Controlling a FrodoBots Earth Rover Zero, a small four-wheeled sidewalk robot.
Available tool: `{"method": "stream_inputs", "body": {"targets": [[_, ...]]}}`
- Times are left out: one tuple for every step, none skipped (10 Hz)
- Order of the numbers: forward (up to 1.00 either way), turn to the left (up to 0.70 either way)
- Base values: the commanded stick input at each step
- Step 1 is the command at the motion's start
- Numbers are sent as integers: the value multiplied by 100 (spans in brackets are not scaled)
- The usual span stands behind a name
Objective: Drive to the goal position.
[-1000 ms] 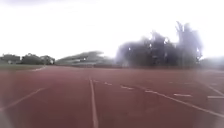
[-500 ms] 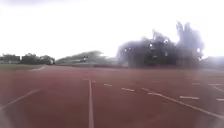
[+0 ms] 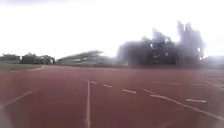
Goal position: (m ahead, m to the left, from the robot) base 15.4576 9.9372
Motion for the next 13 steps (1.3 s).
{"method": "stream_inputs", "body": {"targets": [[45,0],[45,0],[45,0],[45,0],[45,0],[45,0],[45,0],[45,0],[45,0],[45,0],[45,0],[45,0],[45,0]]}}
